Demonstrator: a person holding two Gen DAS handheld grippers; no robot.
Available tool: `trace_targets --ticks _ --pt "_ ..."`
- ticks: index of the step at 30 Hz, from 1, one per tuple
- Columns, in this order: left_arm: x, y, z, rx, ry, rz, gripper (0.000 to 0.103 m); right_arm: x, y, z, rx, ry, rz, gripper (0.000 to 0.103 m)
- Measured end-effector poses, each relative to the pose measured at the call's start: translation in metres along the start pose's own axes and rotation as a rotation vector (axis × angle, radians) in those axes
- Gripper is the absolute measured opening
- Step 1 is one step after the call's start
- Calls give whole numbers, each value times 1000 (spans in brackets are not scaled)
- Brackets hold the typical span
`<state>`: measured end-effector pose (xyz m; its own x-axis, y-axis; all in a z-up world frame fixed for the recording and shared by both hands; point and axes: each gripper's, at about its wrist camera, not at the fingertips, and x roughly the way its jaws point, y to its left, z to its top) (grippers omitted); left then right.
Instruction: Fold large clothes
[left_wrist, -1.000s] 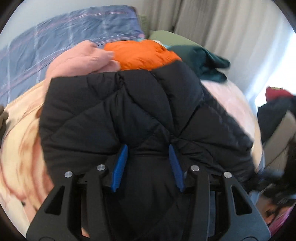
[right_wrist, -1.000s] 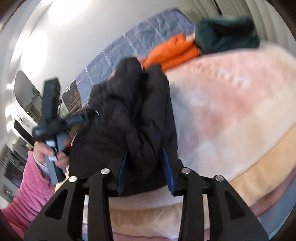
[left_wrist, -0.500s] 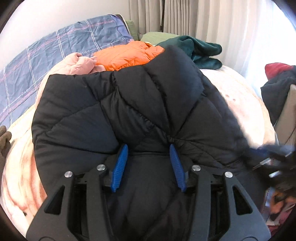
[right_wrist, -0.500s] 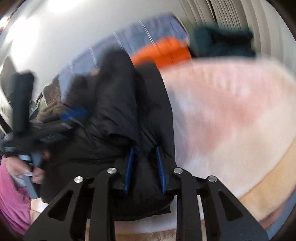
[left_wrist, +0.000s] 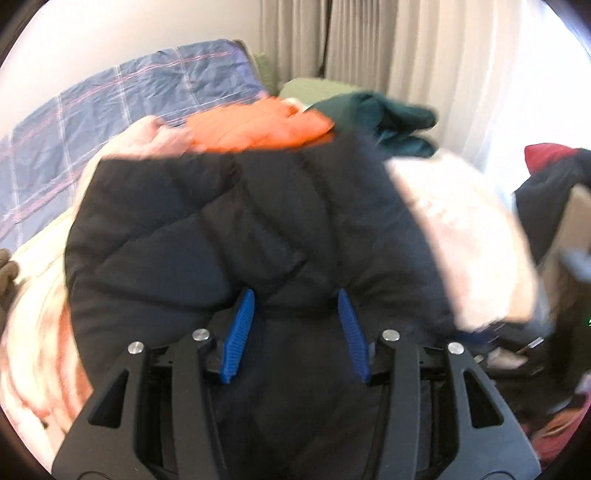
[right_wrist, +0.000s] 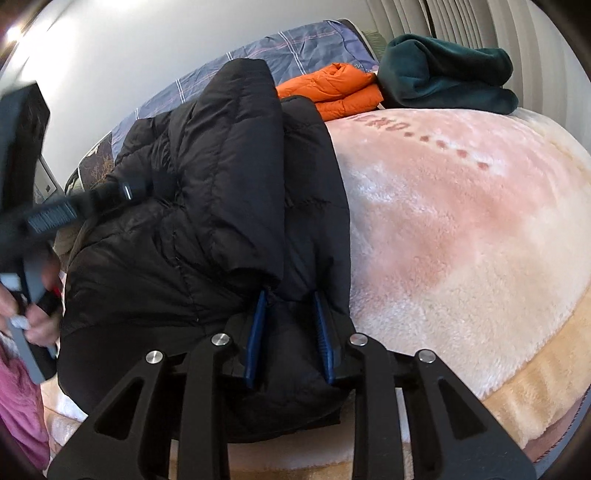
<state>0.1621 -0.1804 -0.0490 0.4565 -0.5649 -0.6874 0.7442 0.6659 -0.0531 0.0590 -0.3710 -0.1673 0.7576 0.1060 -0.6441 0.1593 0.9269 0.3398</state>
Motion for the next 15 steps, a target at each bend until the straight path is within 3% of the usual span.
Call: trace_targets --ticks 2,5,8,11,15 --pt "-5 -13 17 66 -38 -43 44 -1 1 0 7 4 6 28" --pt "9 -36 44 201 -40 -17 40 -1 3 2 -6 11 4 30" --pt "56 -33 55 261 30 112 45 -1 1 2 4 14 21 31" --pt "96 -3 49 95 109 46 48 0 -2 4 2 16 32 31" --pt "102 0 41 72 99 23 49 2 -2 5 -22 30 45 32"
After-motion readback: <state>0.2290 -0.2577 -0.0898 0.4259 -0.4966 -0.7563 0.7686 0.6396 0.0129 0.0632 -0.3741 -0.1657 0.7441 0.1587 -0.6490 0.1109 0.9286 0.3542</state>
